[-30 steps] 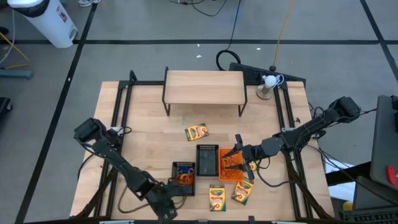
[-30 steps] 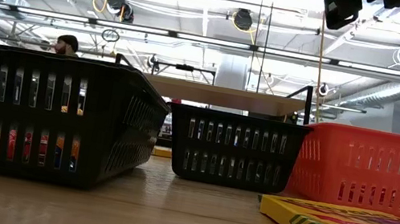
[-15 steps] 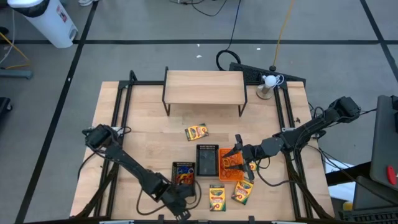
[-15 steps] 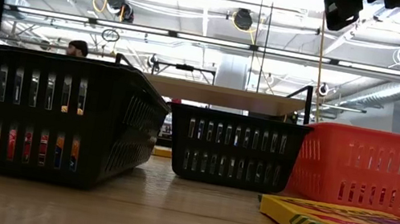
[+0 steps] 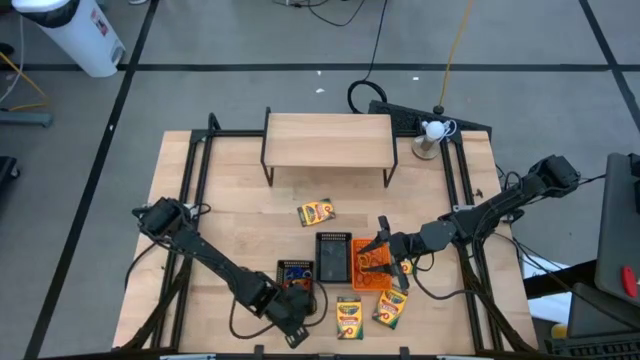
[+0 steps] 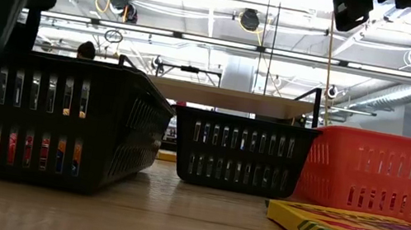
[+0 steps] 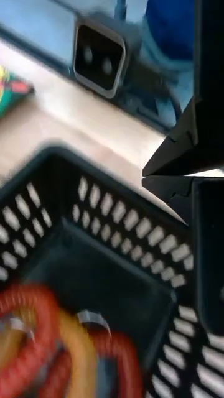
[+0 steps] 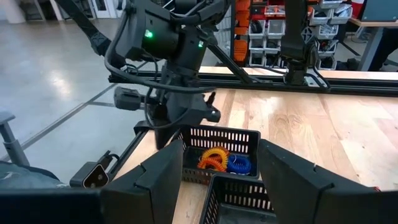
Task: Pick & Place Office Desk Supplies
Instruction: Adjust the left black bin
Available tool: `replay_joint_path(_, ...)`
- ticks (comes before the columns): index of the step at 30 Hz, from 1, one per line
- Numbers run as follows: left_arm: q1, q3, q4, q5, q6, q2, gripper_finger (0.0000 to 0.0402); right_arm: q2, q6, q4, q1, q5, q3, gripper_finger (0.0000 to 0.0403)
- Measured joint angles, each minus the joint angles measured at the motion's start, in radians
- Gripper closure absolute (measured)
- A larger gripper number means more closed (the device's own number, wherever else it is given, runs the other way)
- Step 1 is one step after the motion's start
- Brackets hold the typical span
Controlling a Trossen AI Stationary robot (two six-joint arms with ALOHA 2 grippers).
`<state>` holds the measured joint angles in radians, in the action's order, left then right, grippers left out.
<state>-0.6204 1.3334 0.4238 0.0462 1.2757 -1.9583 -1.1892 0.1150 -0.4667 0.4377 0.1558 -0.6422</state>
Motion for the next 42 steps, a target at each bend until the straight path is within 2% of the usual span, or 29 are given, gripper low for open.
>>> replay_joint_path(6,0.009,0.0,0.093,0.006,-0.039,0.0,0.0401,0.0,-0.003,0.0,0.0,0.0,0.0,0.0206)
replay_joint_path(22,0.069,0.0,0.109,-0.022,-0.179,0.0,0.0401,0.0,-0.004,0.0,0.0,0.0,0.0,0.0206)
replay_joint_path(30,0.102,0.0,0.177,-0.048,-0.24,0.0,0.0401,0.0,-0.004,0.001,0.0,0.0,0.0,0.0206)
replay_joint_path(40,0.149,0.0,0.187,-0.048,-0.336,0.0,0.0401,0.0,-0.004,0.001,0.0,0.002,0.0,0.0206)
replay_joint_path(42,0.156,0.0,0.186,-0.021,-0.355,0.003,0.0401,0.0,-0.004,0.001,0.0,0.003,0.0,0.0206)
